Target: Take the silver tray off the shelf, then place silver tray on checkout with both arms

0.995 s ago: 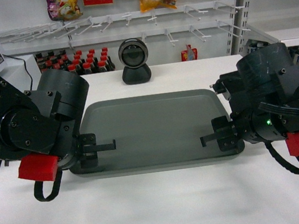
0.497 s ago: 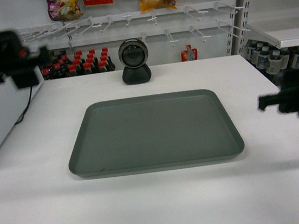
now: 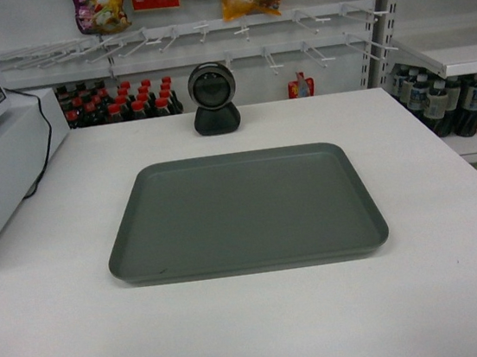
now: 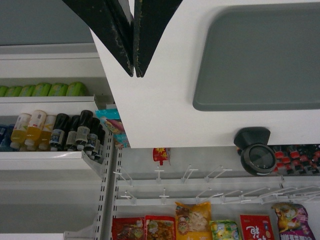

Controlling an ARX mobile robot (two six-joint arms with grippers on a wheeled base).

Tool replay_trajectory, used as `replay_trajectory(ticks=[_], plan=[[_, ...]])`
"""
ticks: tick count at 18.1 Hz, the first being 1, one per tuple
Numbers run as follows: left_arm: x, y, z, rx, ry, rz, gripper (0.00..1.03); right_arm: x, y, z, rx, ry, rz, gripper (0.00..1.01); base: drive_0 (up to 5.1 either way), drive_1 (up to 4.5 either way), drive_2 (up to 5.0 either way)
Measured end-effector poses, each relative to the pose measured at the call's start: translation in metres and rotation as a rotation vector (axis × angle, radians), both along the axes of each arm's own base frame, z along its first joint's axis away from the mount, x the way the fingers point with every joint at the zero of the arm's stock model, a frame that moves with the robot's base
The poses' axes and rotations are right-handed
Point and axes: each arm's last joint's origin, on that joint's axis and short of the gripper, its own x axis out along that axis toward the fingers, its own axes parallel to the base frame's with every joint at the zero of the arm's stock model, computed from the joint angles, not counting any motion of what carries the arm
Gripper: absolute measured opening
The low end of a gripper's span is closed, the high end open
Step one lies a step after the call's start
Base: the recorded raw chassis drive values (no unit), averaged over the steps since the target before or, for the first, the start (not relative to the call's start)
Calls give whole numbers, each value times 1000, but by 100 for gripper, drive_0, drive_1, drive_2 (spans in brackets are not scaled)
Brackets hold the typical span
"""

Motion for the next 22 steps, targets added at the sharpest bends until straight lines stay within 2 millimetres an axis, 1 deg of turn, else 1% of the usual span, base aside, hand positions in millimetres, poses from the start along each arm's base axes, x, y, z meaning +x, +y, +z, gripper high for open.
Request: replay_trajectory(ticks=[1, 2, 3, 4, 5, 7, 9, 13, 15, 22], plan=[[-8, 2, -3, 1, 17, -8, 1, -8, -7, 0, 1, 12, 9, 3, 0, 0, 0], [-18, 7, 0, -1, -1, -2, 1, -19, -13, 4, 1, 18, -13, 3, 0, 0, 0], [-22, 13, 2, -2, -11, -1, 1, -24, -13, 8, 1, 21, -9, 3, 0, 0, 0], [-27, 16, 2, -2, -9, 10, 1, -30, -12, 15, 1, -9, -5, 3, 0, 0, 0], [-31, 16, 1, -2, -5, 8, 1, -34, -12, 17, 1, -19, -5, 3, 0, 0, 0], [-40, 15, -1, -2, 4, 1, 1, -44, -12, 15, 1, -5, -4, 3, 0, 0, 0], [-45, 15, 2, -2, -8, 1, 1, -52, -12, 14, 1, 4, -4, 3, 0, 0, 0], [-59, 15, 1, -2, -1, 0, 1, -67, -12, 16, 1, -9, -4, 3, 0, 0, 0], [-64, 15, 4, -2, -15, 0, 1, -73, -12, 17, 1, -11, -4, 3, 0, 0, 0], [-80, 15, 8, -2, -28, 0, 1, -90, -12, 23, 1, -32, -4, 3, 0, 0, 0]])
